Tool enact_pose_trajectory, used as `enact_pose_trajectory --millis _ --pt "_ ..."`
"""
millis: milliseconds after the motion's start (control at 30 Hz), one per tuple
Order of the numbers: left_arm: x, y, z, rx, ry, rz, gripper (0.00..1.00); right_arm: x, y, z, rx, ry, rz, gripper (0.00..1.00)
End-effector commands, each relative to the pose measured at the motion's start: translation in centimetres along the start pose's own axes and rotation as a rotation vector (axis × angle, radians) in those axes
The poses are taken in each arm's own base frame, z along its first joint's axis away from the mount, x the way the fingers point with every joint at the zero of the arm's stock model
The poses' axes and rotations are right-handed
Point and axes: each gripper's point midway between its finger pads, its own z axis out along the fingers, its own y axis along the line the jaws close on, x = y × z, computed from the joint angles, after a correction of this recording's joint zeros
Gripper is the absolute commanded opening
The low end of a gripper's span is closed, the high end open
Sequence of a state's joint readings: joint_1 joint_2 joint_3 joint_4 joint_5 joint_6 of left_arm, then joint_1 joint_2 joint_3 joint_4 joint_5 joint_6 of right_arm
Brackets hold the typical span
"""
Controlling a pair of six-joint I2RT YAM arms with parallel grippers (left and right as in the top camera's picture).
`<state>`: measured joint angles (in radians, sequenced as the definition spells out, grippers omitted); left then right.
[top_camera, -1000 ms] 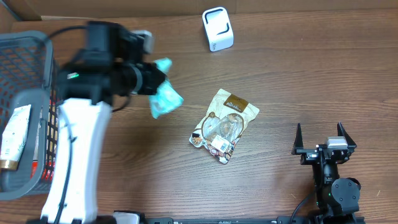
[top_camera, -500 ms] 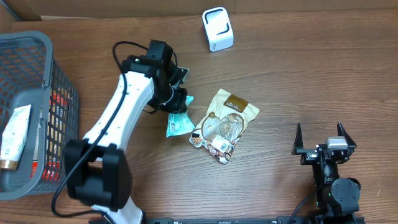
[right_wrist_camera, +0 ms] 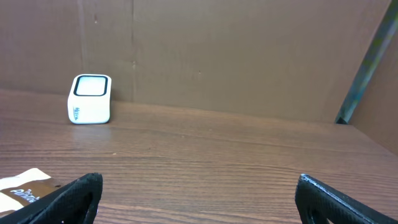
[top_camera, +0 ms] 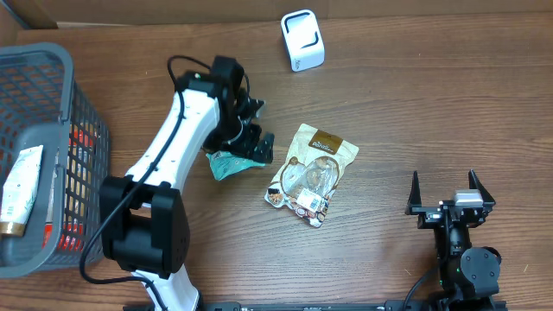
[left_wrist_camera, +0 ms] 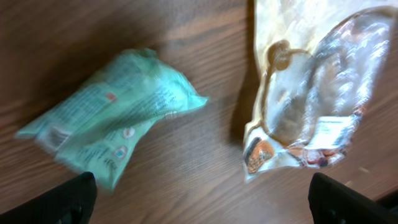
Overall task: Scan the item barcode
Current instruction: 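Carry the teal packet out and set it left of the bread bag, then reach the left gripper into the basket and grasp the long pasta package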
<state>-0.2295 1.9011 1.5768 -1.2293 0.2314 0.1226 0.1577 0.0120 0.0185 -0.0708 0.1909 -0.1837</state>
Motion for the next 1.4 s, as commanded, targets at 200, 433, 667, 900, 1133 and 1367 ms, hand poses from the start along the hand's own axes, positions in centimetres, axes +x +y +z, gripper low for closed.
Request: enact_pose_trajectory --millis 200,433,667,900,1133,1367 --pt "-5.6 1.0 -18.9 -0.154 -0.48 -0.153 1.0 0.1 -0.1 0.0 0.007 -0.005 0.0 1.0" --pt "-1.9 6.0 -29.9 -0.266 -0.762 -0.413 1.0 0.1 -0.1 0.0 0.007 -0.004 0.0 1.0" --pt "5.6 16.2 -32.4 -0.369 -0.782 -0.79 1.0 0.1 -0.1 0.0 0.007 -0.005 0.0 1.0" --pt "10.4 23.2 -31.5 -0.405 -0.756 -1.028 1.0 0.1 -0.1 0.0 0.007 -0.005 0.0 1.0" --pt "13.5 27.6 -28.5 -0.368 -0.725 -1.192 1.0 0.1 -0.1 0.0 0.007 -0.004 0.0 1.0" --pt "17.4 32.1 -22.4 -0.355 -0.647 -1.337 1.0 0.1 -0.1 0.0 0.007 -0.005 0.0 1.0"
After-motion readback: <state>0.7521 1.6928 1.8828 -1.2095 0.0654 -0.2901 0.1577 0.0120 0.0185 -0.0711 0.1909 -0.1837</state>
